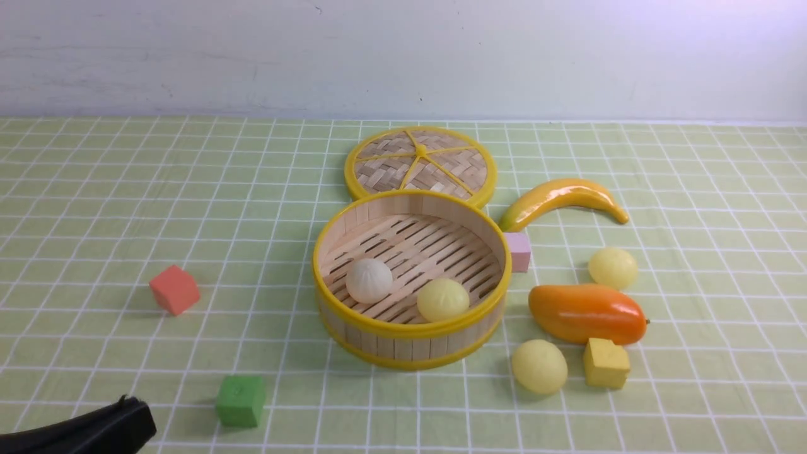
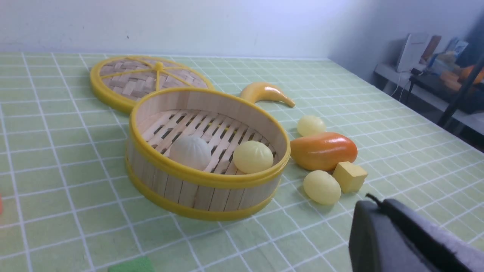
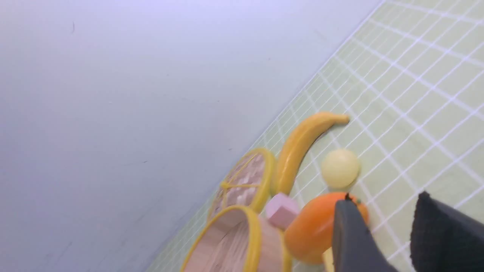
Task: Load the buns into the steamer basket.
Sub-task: Use the right arm to grab a steamed stuffed bun
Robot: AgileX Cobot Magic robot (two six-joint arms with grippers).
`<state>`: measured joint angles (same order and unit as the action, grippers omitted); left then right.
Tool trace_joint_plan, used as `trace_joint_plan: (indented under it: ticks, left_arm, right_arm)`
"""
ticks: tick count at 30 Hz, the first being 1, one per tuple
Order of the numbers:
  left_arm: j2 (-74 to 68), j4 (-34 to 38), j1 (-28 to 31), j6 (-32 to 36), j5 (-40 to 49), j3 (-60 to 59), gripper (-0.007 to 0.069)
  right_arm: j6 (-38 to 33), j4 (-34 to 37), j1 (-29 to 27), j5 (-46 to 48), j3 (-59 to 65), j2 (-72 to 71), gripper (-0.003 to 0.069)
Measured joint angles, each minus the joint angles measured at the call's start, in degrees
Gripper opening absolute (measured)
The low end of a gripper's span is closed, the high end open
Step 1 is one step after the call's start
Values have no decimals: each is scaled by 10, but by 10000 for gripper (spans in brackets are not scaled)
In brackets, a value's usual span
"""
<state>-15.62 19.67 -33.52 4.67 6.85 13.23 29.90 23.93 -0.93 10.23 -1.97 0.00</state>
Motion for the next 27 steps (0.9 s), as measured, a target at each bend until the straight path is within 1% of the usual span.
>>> trace_joint_plan:
  ticks: [1,2,3,5,6,7,8,9,11,12,13,15,16,18,19,20,21,22,24,25,26,27]
  left_arm:
    - [1,0,0,0,0,0,-13]
    - [1,0,0,0,-1,0,-13]
    - [0,0,0,0,-1,0,-13]
    - [-5,0,0,0,-4,0,-13]
    - [-6,0,0,0,-4,0,-13]
    - [-13,-1,0,0,-7,-1,-13]
    - [-14,-1,0,0,-8,-1,-13]
    - [-21,-2,0,0,-11,-1,-13]
    - [-28,-2,0,0,-15,-1,-13]
    - [-29,-2,0,0,-16,-1,-13]
    - [-30,-2,0,0,-16,-1,-13]
    - [-31,-2,0,0,-20,-1,-13]
    - [-31,-2,0,0,-20,-1,-13]
    - [-31,-2,0,0,-22,-1,-13]
    - [-31,-2,0,0,-22,-1,-13]
    - [-31,-2,0,0,-22,-1,-13]
    - [-31,-2,0,0,-22,-1,-13]
    - [-31,-2,0,0,-22,-1,-13]
    - [-31,-2,0,0,-22,-1,-13]
    - [-31,-2,0,0,-22,-1,-13]
    - [-31,-3,0,0,-22,-1,-13]
    - [-31,-5,0,0,-22,-1,-13]
  right_arm:
    - [-1,2,2,7,-11,2,241]
    - [-24,2,14,65,-61,32,241]
    - [-68,-3,28,145,-122,82,241]
    - [-128,-10,47,233,-196,167,241]
    - [-135,-10,49,244,-205,177,241]
    - [-203,-16,62,326,-283,263,241]
    - [-209,-16,64,344,-291,285,241]
    - [-255,-20,68,397,-342,359,241]
    - [-311,-24,71,448,-404,470,241]
    - [-330,-24,72,460,-428,517,241]
    - [-333,-24,72,460,-432,517,241]
    - [-366,-16,77,477,-478,628,241]
    - [-371,-12,83,479,-489,658,241]
    - [-379,-4,103,476,-505,713,241]
    - [-381,-2,129,466,-523,757,241]
    - [-380,-2,149,455,-536,788,241]
    - [-380,-3,154,455,-539,795,241]
    - [-370,-13,190,437,-566,851,241]
    - [-351,-42,224,423,-608,913,241]
    - [-349,-46,224,422,-612,913,241]
    - [-333,-72,244,414,-650,967,241]
    - [-325,-84,249,410,-669,993,241]
